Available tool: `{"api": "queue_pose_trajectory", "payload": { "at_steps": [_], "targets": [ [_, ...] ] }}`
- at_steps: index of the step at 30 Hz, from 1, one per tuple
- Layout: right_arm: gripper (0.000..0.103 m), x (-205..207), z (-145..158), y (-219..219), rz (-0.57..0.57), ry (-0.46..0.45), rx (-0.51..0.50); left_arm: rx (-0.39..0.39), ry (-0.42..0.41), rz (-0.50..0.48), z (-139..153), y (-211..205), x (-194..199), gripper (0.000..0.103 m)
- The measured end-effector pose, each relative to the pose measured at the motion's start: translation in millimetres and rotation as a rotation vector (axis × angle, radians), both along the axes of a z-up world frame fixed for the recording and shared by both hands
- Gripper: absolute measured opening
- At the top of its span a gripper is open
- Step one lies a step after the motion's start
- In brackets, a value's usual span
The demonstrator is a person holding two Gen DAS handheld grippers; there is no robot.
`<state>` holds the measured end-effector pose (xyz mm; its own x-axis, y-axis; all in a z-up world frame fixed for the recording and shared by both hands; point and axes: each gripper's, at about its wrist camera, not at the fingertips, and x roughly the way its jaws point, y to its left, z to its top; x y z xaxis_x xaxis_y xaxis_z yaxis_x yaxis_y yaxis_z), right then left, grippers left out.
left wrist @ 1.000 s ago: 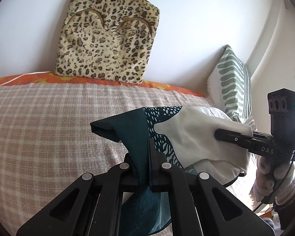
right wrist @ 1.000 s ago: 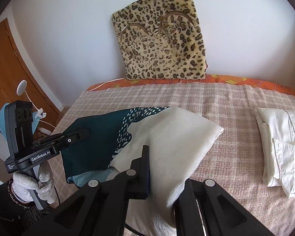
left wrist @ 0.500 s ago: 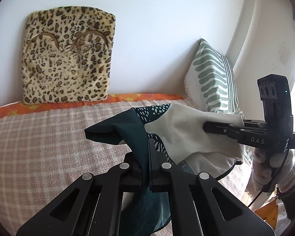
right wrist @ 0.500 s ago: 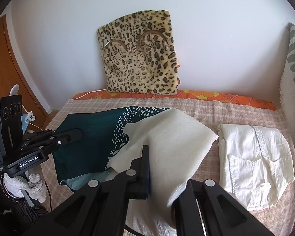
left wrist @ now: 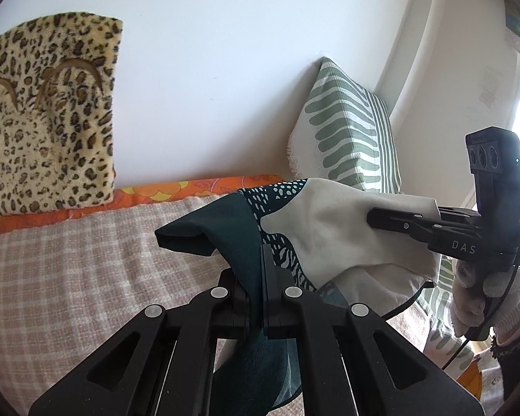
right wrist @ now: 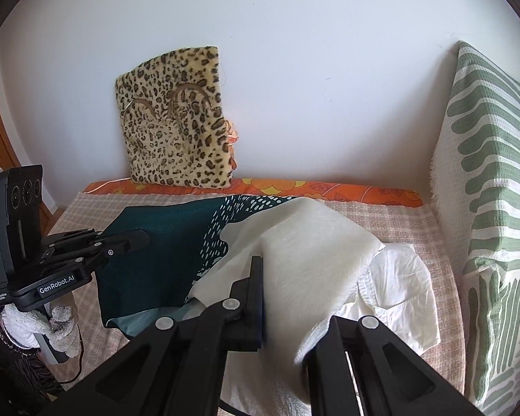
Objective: Fold small clothes
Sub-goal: 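Lift the folded shirt with both tools and carry it toward the white clothes stack, then lower the folded shirt onto the white clothes stack and open both tools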
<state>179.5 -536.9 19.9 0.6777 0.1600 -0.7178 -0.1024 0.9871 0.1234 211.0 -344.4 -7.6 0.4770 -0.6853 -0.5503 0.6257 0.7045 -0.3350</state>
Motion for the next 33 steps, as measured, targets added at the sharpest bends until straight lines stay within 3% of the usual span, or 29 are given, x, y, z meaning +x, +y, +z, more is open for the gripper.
{"api": "queue_pose_trajectory", "payload": {
  "at_steps": [6,17,23,29,32,33],
  "targets": [
    [0.001,10.0,-5.1,-50.3,-0.020,-0.007,-0.034,0.001,-0.016,-0.034,-5.2,-52.0,11.1,0.003],
    [0.001,41.6,-53.5,-113.8,-0.037,0.052,-0.076,0.008,0.023,-0.076,-32.3,-130.8,29.4,0.003],
    [0.001,54.7,-92.8,-137.9,-0.035,0.113,-0.103,0.012,0.045,-0.071,-45.8,-141.1,39.9,0.003],
    [0.002,60.5,-112.2,-155.5,-0.047,0.132,-0.077,0.043,0.085,-0.049,-58.1,-128.2,52.4,0.003],
    [0.012,61.7,-116.8,-165.4,-0.061,0.156,-0.048,0.042,0.123,-0.038,-62.1,-120.0,59.2,0.003],
    [0.023,60.8,-118.7,-169.8,-0.071,0.169,-0.030,0.041,0.134,-0.043,-63.4,-118.5,59.7,0.003]
  ]
}}
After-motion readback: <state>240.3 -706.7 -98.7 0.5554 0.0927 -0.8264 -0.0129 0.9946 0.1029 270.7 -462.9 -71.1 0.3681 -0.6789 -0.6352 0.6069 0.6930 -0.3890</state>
